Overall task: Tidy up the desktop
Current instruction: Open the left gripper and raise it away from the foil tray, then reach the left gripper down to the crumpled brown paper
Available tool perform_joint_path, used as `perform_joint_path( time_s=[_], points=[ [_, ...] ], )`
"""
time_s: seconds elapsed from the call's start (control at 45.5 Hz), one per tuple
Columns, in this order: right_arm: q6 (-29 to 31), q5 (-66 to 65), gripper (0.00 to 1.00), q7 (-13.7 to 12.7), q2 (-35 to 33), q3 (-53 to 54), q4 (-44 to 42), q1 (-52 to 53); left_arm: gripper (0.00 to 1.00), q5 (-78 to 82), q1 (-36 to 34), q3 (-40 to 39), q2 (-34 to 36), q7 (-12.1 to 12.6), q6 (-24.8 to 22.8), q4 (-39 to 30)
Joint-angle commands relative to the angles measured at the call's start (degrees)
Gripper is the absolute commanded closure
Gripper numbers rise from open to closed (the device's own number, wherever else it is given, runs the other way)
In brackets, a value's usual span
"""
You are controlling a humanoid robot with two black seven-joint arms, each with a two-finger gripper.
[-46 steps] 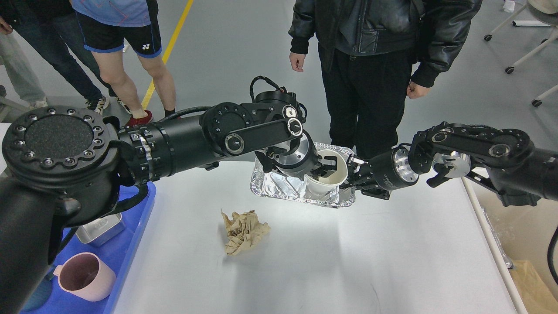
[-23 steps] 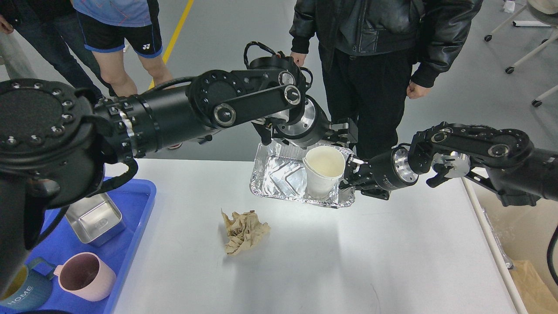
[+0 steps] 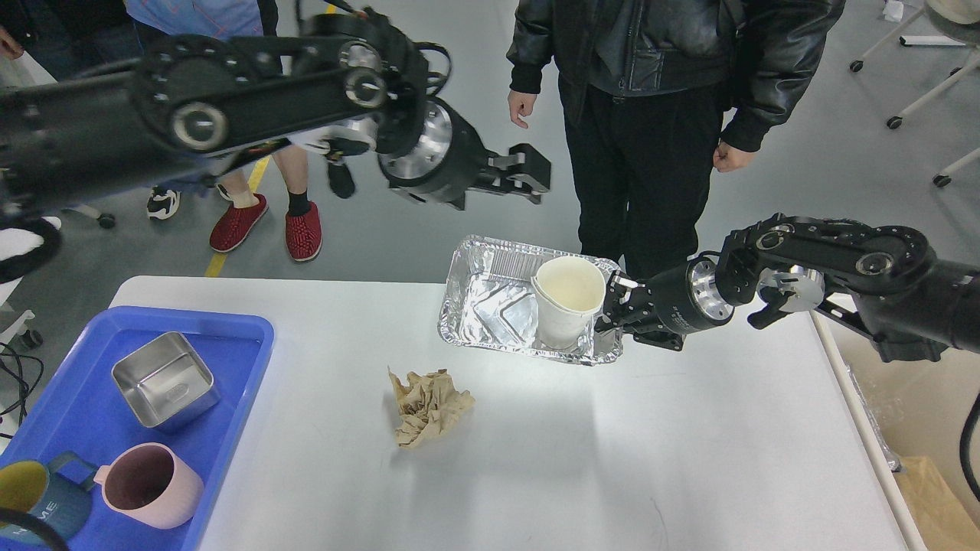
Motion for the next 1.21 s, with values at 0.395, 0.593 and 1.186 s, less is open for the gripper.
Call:
perform_joint_path(
  time_s=[0.395, 0.593, 1.186],
  points=[
    [-0.59, -0.34, 1.0, 0.01, 0.97, 0.0, -0.08, -0.04, 0.07, 0.56, 10.09, 0.87, 31.13, -7.64, 2.43, -7.04],
    [-0.59, -0.34, 1.0, 0.01, 1.14, 0.0, -0.08, -0.04, 0.07, 2.4, 14.05, 0.26, 38.34, -18.44, 2.43, -6.95],
    [-0.77, -0.34, 1.0, -0.08, 1.32, 0.08, -0.08, 0.05, 0.07, 7.59, 30.05, -0.53, 40.72, -43.5, 4.1, -7.66]
  ],
)
